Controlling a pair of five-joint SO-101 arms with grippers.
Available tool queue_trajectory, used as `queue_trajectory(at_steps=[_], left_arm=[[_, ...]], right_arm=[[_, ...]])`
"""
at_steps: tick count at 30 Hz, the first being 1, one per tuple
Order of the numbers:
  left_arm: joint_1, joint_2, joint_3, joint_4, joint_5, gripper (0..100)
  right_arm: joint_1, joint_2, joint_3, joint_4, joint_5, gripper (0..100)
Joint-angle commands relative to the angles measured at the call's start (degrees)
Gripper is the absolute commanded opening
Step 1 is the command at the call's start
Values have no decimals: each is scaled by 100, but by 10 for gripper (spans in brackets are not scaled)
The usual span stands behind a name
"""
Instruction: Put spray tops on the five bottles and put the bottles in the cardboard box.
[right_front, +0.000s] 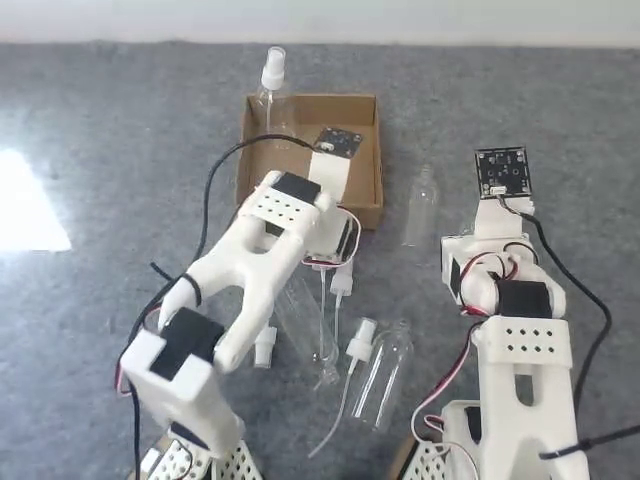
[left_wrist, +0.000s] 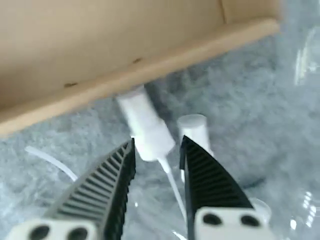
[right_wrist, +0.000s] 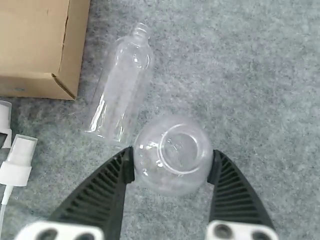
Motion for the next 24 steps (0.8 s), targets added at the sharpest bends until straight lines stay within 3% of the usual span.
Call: queue_trajectory(at_steps=[1,15,20,24], left_arm=[[-79,132,-268,-255,211,141],[-114,607,-277,-598,211,131],[-79,607,-259,-492,202,27],[-70,607,-268,-273,193,12]], right_arm=[[75,-224,-62,-127,-26,137],[75,-215,-62,-127,-26,137],[75,-215,-62,-127,-26,137],[75,-215,-62,-127,-26,137]])
